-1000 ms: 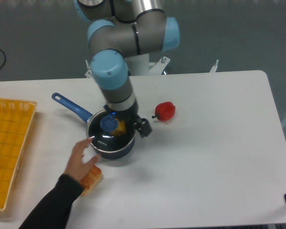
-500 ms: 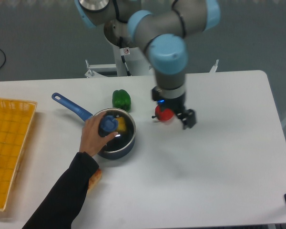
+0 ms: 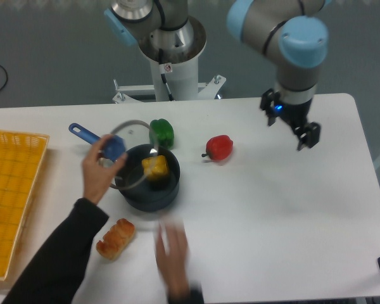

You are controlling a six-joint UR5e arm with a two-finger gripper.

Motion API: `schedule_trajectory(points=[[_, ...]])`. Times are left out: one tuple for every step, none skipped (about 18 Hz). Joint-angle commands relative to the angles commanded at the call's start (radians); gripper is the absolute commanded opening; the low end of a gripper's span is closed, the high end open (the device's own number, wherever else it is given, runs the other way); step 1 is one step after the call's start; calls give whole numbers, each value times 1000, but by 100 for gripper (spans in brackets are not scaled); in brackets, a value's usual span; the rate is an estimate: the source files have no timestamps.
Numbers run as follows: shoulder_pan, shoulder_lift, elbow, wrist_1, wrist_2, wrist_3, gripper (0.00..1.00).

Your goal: Close the pot lid

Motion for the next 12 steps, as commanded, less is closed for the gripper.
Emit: schedule_trajectory(points=[[17, 12, 3, -23, -5, 23, 100], [35, 18, 8, -49, -18, 58, 100], [46, 20, 15, -78, -31, 92, 100], [57, 23, 23, -107, -38, 115, 100], [63, 28, 29, -127, -44, 120, 100], [63, 29, 29, -134, -43, 120, 100], [61, 32, 29, -134, -43, 120, 100], [61, 35, 29, -132, -43, 120, 100], [60, 35, 26, -132, -43, 120, 100], [60, 35, 26, -134, -44, 120, 100], [60, 35, 26, -134, -44, 120, 100], [60, 35, 25, -134, -44, 120, 100]])
